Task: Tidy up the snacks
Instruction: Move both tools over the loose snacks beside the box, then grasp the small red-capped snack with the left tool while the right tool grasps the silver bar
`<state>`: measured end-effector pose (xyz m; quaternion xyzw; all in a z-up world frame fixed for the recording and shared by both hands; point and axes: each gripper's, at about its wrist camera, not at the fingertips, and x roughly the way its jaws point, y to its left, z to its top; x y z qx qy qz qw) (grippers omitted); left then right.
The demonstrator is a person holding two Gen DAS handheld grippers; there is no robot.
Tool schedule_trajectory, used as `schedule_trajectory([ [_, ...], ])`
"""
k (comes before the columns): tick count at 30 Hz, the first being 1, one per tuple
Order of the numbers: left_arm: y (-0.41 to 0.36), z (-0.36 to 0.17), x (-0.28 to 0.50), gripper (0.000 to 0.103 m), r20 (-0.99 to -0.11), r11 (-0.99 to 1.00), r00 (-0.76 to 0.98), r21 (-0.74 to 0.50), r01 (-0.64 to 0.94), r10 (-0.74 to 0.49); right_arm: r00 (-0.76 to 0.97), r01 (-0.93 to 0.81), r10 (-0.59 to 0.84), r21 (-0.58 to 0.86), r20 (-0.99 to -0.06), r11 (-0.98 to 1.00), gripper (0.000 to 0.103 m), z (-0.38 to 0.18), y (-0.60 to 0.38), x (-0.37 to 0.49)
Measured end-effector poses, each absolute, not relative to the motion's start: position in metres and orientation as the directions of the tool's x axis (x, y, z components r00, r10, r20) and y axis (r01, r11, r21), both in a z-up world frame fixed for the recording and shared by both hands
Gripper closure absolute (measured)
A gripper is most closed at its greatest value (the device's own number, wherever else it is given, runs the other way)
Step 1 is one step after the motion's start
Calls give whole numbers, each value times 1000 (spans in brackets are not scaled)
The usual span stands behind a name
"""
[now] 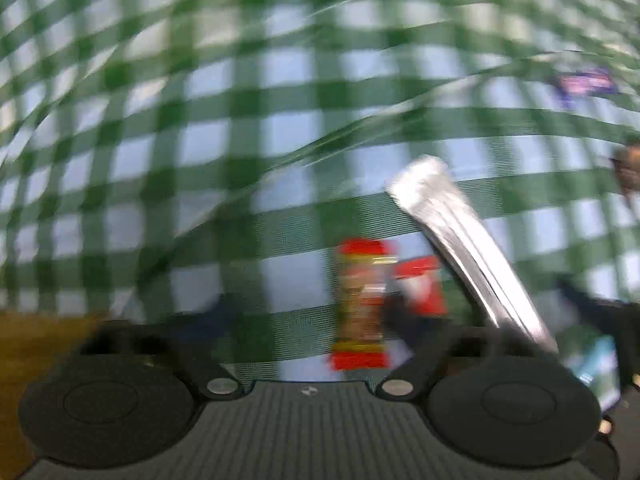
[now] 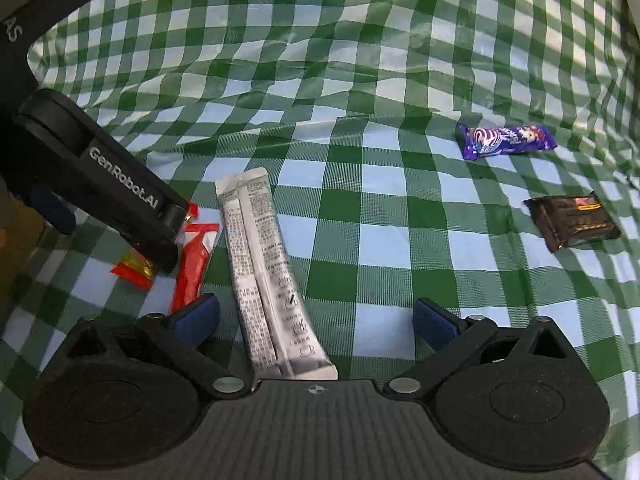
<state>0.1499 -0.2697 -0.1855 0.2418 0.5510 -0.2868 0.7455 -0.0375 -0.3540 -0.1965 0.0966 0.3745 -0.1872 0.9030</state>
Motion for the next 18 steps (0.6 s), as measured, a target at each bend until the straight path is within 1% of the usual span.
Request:
schedule_trajectory([
  [1, -271, -181, 146, 84, -958, 709, 229, 41, 704, -172, 666, 389, -254, 35, -701, 921, 50, -193, -353, -39],
  [2, -273, -179, 143, 84, -957, 700, 236, 54, 713, -166, 662, 385, -256, 26, -704, 923, 70, -192, -352, -38],
  [3, -273, -178, 141, 84, -957, 693, 238, 58, 719, -167, 654, 391, -264, 18, -709, 920, 76, -191, -351, -39],
  [4, -271, -175, 139, 84, -955, 693, 242, 59, 718, -169, 649, 398, -271, 14, -711, 917, 79, -190, -351, -40],
  [7, -256, -161, 130, 85, -951, 695, 241, 42, 718, -191, 635, 463, -301, 38, -712, 886, 80, -179, -357, -53],
  [11, -232, -123, 100, 85, -931, 681, 281, 49, 731, -234, 662, 536, -341, 104, -667, 837, 80, -145, -353, -86],
  [15, -202, -82, 63, 85, -920, 679, 289, 33, 733, -267, 690, 573, -366, 162, -625, 803, 80, -110, -334, -121],
  [18, -177, -56, 33, 85, -908, 672, 304, 33, 740, -289, 700, 590, -371, 202, -611, 781, 80, -87, -312, -152],
])
